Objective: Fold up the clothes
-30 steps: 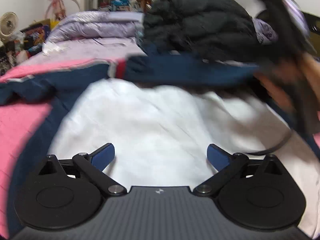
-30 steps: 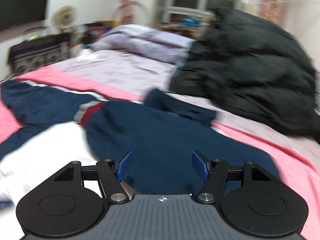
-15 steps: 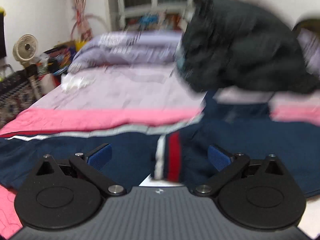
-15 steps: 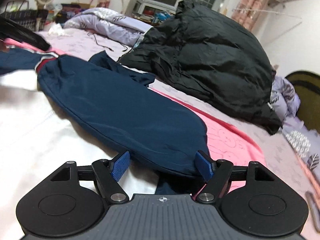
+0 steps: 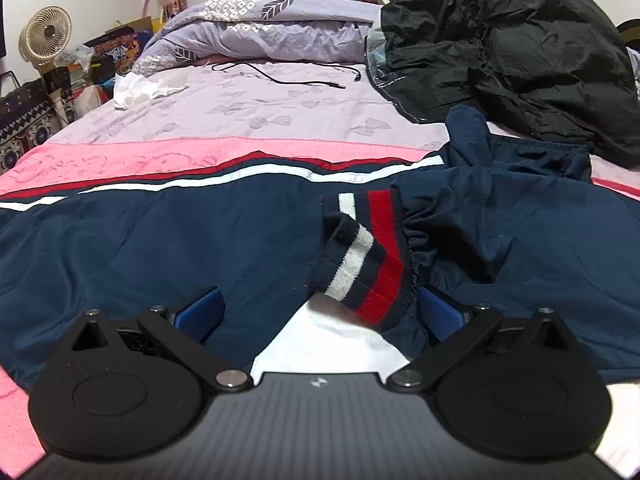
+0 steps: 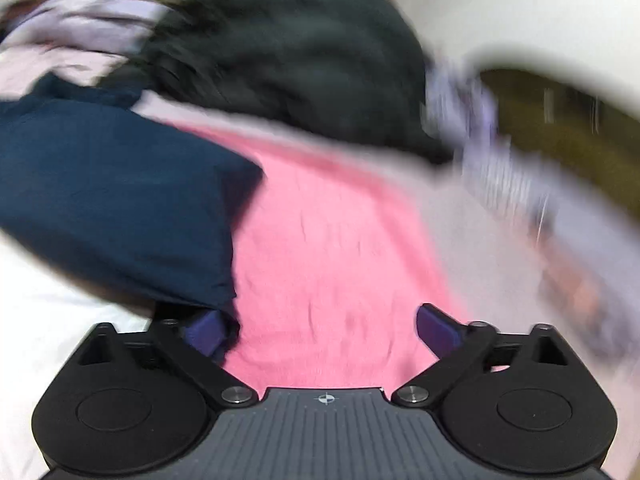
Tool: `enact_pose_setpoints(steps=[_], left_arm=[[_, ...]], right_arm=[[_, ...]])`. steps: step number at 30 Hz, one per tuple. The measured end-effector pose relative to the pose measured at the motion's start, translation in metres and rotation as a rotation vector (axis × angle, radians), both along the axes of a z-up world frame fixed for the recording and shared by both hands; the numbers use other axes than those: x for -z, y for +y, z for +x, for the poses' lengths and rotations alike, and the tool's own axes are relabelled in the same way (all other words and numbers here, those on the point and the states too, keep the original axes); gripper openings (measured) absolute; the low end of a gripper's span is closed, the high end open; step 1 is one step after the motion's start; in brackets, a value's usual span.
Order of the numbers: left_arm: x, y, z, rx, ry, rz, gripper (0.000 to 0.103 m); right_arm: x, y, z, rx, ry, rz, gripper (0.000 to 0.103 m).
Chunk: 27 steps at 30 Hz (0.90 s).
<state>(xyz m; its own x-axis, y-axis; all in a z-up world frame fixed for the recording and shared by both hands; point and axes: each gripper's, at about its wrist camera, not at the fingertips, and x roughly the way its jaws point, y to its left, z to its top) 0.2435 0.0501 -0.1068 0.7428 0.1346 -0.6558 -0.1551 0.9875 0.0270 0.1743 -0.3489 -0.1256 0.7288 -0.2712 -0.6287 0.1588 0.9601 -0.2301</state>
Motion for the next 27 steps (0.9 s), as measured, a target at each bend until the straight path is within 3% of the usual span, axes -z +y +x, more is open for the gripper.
enact_pose_setpoints(steps=[4, 8, 11, 13, 16, 18, 21, 24, 27], left_arm=[[0.001, -0.002, -0.006, -0.001, -0.007, 0.007, 0.103], [0.000, 0.001, 0.006, -0.001, -0.006, 0.014, 0.103], [0.000, 0.001, 0.004, -0.002, -0.007, 0.007, 0.103], [0.001, 0.001, 0.002, -0.002, -0.007, 0.006, 0.103], [0.001, 0.003, 0.002, -0.002, -0.008, 0.002, 0.103], [0.001, 0.005, 0.002, -0.001, -0.010, 0.001, 0.103], [0.001, 0.004, 0.002, -0.001, -0.011, -0.001, 0.103], [0.002, 0.002, 0.003, -0.002, -0.011, -0.002, 0.103], [0.002, 0.001, 0.003, -0.003, -0.011, 0.001, 0.103]], right_arm=[[-0.032, -0.001, -0.028, -0.043, -0.037, 0.094, 0.090], [-0.074, 0.000, -0.048, -0.082, -0.174, 0.212, 0.090], [-0.088, 0.008, -0.009, -0.102, -0.236, 0.340, 0.090], [-0.077, 0.015, 0.027, -0.108, -0.236, 0.460, 0.086], [-0.038, 0.017, 0.082, -0.015, -0.101, 0.556, 0.082], [-0.007, 0.021, 0.107, 0.045, 0.009, 0.459, 0.081], [-0.019, 0.051, 0.101, -0.024, 0.000, 0.221, 0.078], [-0.039, 0.079, 0.076, -0.157, -0.097, 0.145, 0.080], [-0.031, 0.090, 0.073, -0.214, -0.073, 0.152, 0.086]])
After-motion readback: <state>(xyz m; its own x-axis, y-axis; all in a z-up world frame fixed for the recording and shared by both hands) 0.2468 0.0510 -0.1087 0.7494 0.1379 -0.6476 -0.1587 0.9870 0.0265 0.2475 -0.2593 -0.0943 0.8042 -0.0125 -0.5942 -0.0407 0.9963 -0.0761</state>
